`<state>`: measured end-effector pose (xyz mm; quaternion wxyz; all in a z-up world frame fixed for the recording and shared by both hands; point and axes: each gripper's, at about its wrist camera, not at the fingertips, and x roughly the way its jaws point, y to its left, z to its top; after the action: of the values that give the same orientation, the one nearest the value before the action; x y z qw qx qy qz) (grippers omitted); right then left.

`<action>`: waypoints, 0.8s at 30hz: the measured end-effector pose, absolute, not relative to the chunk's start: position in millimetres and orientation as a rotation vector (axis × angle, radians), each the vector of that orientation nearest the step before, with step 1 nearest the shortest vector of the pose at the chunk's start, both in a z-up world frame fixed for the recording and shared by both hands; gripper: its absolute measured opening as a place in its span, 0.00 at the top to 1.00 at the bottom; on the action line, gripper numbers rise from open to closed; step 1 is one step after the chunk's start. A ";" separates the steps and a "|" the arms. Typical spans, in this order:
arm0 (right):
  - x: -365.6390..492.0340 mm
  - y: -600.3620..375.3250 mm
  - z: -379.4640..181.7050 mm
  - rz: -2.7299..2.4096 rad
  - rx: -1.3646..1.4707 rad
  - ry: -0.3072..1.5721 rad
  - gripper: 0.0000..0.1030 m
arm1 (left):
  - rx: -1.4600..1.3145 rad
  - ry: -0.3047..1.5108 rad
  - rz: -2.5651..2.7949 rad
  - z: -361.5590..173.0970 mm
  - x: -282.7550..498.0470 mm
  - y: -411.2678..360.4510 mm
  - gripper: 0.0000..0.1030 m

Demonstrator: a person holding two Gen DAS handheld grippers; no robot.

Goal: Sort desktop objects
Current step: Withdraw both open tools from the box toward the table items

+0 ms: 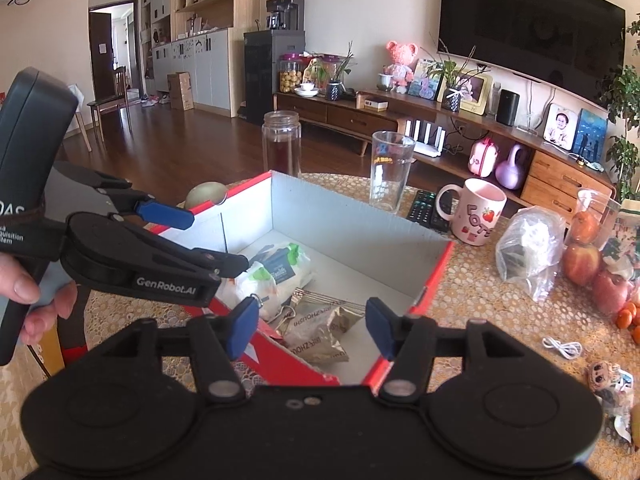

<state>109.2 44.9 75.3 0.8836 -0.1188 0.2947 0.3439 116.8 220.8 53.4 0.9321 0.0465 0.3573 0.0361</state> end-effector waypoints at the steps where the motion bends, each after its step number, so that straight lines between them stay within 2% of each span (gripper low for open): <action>1: 107.5 40.2 77.1 0.715 -0.243 0.610 0.42 | 0.093 0.728 0.075 54.5 114.1 218.0 0.35; 7: 93.7 13.4 83.3 0.711 -0.216 0.586 0.37 | 0.104 0.707 0.057 61.0 97.1 196.8 0.35; 10: 87.9 0.2 85.9 0.708 -0.203 0.579 0.36 | 0.097 0.693 0.039 64.7 89.4 186.1 0.30; 12: 84.7 -7.6 86.6 0.704 -0.196 0.577 0.32 | 0.090 0.682 0.030 66.7 84.9 179.2 0.30; 15: 78.7 -20.2 86.6 0.703 -0.186 0.572 0.30 | 0.079 0.672 0.017 69.0 78.9 167.7 0.28; 17: 74.0 -27.6 86.1 0.699 -0.182 0.567 0.29 | 0.077 0.664 0.008 69.4 74.2 159.0 0.23; 24: 62.6 -65.8 81.5 0.672 -0.134 0.567 0.26 | 0.065 0.663 -0.021 64.9 64.0 132.9 0.21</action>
<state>62.6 -65.8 81.5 0.9028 -0.0647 0.2744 0.3248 64.0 132.9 64.9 0.9449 0.0321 0.3256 -0.0104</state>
